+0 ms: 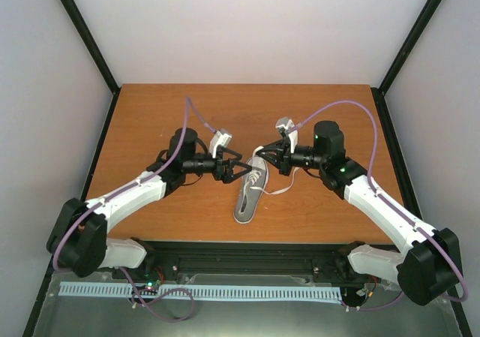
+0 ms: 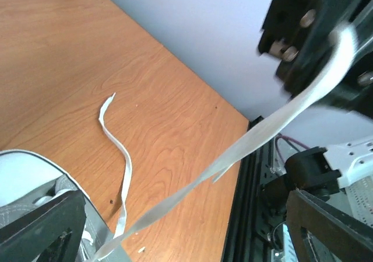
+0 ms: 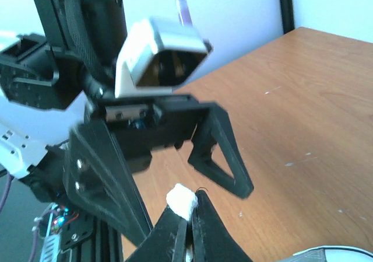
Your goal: Tie the shoes
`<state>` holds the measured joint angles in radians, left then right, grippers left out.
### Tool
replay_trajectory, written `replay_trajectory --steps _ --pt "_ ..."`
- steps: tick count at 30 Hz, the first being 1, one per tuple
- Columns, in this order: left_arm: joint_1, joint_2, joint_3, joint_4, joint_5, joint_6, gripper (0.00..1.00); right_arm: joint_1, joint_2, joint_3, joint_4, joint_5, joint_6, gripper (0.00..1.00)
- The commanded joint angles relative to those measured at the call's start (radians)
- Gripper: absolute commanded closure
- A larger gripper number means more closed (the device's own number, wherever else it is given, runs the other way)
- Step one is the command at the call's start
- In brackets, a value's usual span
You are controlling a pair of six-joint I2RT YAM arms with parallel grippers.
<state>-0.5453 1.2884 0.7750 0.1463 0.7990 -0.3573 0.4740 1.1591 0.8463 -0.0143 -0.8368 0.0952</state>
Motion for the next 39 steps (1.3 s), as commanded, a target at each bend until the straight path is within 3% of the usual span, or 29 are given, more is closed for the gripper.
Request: replay_trajectory --steps 1,5,10,15,18,22,25,29,35,37,39 --pt "-0.060 0.060 -0.014 0.123 -0.058 0.068 0.04 0.005 -0.034 -0.023 0.058 0.102 0.057 0.97" --pt "-0.114 0.153 0.035 0.093 -0.112 0.128 0.05 0.005 -0.022 -0.016 0.052 0.102 0.063 0.97" --pt "-0.116 0.228 0.033 0.166 -0.156 0.106 0.16 0.005 -0.023 -0.020 0.041 0.108 0.064 0.97" --pt "-0.116 0.245 0.019 0.206 -0.164 0.078 0.41 0.004 -0.022 -0.021 0.023 0.119 0.061 0.97" --pt "-0.116 0.234 0.005 0.223 -0.171 0.054 0.50 0.004 -0.015 -0.022 0.012 0.151 0.056 0.97" --pt "-0.116 0.225 0.008 0.218 -0.180 0.035 0.80 0.005 0.004 -0.018 0.001 0.201 0.061 0.97" --pt "-0.116 0.214 -0.012 0.195 -0.203 0.039 0.97 0.004 0.027 -0.003 -0.014 0.284 0.074 0.97" --pt "-0.108 0.214 -0.015 0.149 -0.263 -0.002 0.99 0.005 0.117 0.065 -0.065 0.419 0.089 0.96" --pt "-0.093 0.270 0.041 0.068 -0.217 -0.026 0.99 0.008 0.313 0.189 -0.128 0.673 0.192 0.90" --pt "-0.089 0.282 0.039 0.062 -0.214 -0.006 0.99 0.007 0.386 0.247 -0.160 0.760 0.206 0.83" --pt "-0.078 0.291 0.032 0.065 -0.217 -0.001 0.99 0.007 0.445 0.293 -0.183 0.818 0.208 0.67"
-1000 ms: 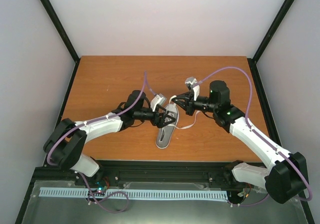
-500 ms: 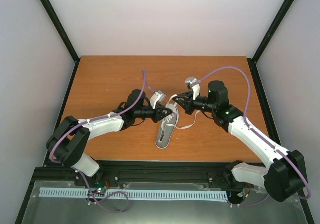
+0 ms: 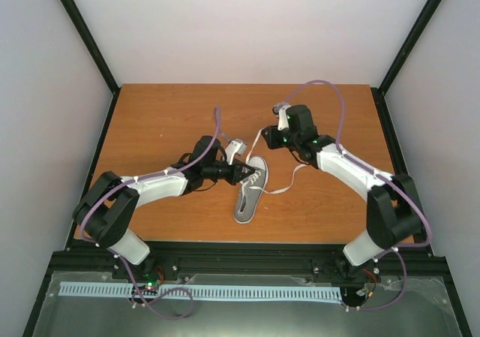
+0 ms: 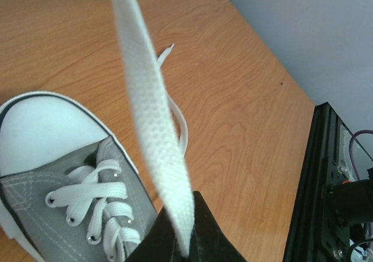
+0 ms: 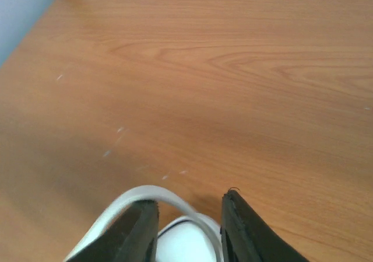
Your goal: Tie the shoes
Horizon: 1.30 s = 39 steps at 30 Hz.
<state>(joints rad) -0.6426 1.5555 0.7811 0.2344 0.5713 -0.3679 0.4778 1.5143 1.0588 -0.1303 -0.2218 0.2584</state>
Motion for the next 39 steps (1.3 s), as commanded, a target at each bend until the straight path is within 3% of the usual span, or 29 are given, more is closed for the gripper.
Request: replay_trajectory --steps 1,4,6,10,18,32,35,38,39 --pt "0.026 0.027 0.021 -0.015 0.006 0.002 0.99 0.002 0.113 0.099 -0.081 0.229 0.048 0.60" --pt "0.046 0.038 0.009 0.012 0.004 -0.019 0.99 0.002 0.134 0.115 -0.115 0.309 0.088 0.34" --pt "0.052 0.045 0.004 0.021 0.011 -0.016 0.99 0.000 0.113 0.090 -0.140 0.376 0.125 0.23" --pt "0.054 0.045 -0.011 0.049 0.027 -0.014 0.99 -0.016 0.037 -0.011 -0.206 0.449 0.186 0.19" --pt "0.054 0.054 -0.034 0.080 0.050 -0.004 0.99 -0.026 -0.025 -0.196 -0.250 0.387 0.330 0.21" --pt "0.052 0.086 -0.031 0.093 0.110 0.024 0.98 -0.007 0.142 -0.195 -0.216 0.368 0.336 0.54" --pt "0.050 0.094 -0.026 0.095 0.132 0.032 0.95 -0.007 0.166 -0.192 -0.219 0.369 0.328 0.71" --pt "0.047 0.112 -0.012 0.095 0.167 0.036 0.92 -0.007 0.161 -0.188 -0.224 0.358 0.323 0.96" --pt "0.046 0.124 -0.002 0.094 0.191 0.035 0.90 -0.007 0.144 -0.192 -0.219 0.343 0.319 0.97"
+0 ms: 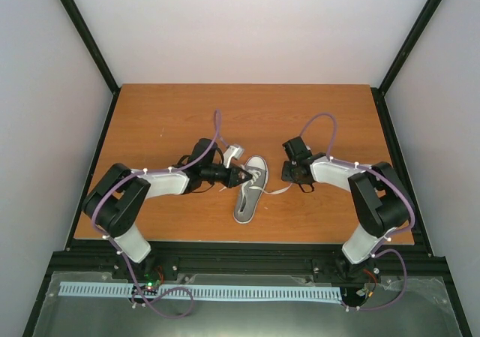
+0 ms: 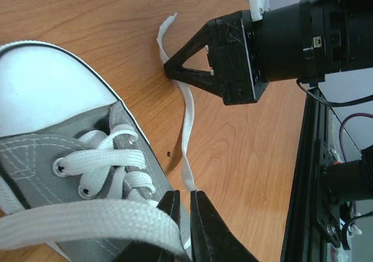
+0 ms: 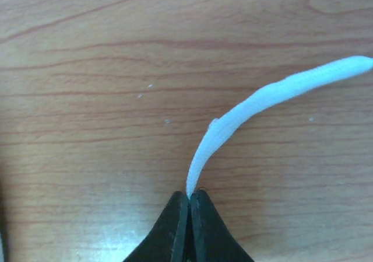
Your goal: Tie the shoes
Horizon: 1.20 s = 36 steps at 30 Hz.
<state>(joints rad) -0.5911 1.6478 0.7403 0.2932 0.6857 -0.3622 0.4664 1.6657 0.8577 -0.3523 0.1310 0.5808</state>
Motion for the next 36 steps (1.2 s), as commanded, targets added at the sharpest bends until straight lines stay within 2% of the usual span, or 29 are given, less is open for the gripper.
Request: replay_trajectory --steps 1,11,20,25,36 --pt "-0.006 0.046 0.050 0.032 0.097 0.028 0.89 0.004 -0.033 0.004 0.017 -0.038 -0.010 0.97" --pt "-0.032 0.088 0.120 -0.014 0.123 0.063 0.79 0.005 -0.385 -0.005 0.075 -0.222 -0.032 0.97" --pt "-0.060 0.094 0.158 -0.054 0.171 0.100 0.60 0.005 -0.379 0.077 0.125 -0.308 -0.028 0.97" --pt "-0.068 0.107 0.192 -0.092 0.159 0.117 0.54 0.006 -0.373 0.092 0.159 -0.352 -0.017 0.97" --pt "-0.076 0.169 0.280 -0.163 0.140 0.138 0.50 0.006 -0.369 0.122 0.177 -0.387 -0.021 0.97"
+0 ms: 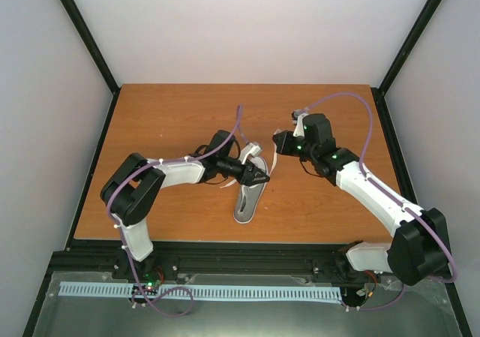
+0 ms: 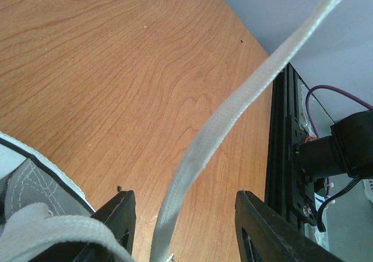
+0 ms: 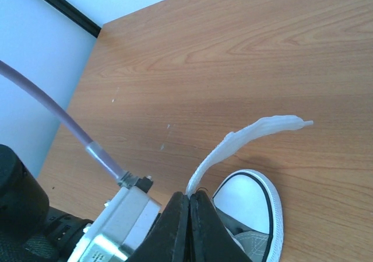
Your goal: Tie the shoes
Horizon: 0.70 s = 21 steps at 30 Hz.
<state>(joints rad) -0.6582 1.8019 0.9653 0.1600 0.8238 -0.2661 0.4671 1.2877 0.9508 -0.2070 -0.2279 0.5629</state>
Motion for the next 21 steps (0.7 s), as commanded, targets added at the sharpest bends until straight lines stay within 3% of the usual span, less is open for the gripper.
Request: replay_trajectory --steps 1,14,21 --pt "-0.009 0.019 0.062 -0.032 0.004 0.043 0.50 0.005 0.012 0.029 0.033 -0.029 -0.003 0.97" --pt "-0.022 0.072 0.147 -0.105 -0.007 0.083 0.40 0.007 0.041 0.049 0.051 -0.066 0.003 0.97" --pt "-0.057 0.060 0.178 -0.151 -0.037 0.125 0.28 0.007 0.041 0.054 0.018 -0.005 0.026 0.97"
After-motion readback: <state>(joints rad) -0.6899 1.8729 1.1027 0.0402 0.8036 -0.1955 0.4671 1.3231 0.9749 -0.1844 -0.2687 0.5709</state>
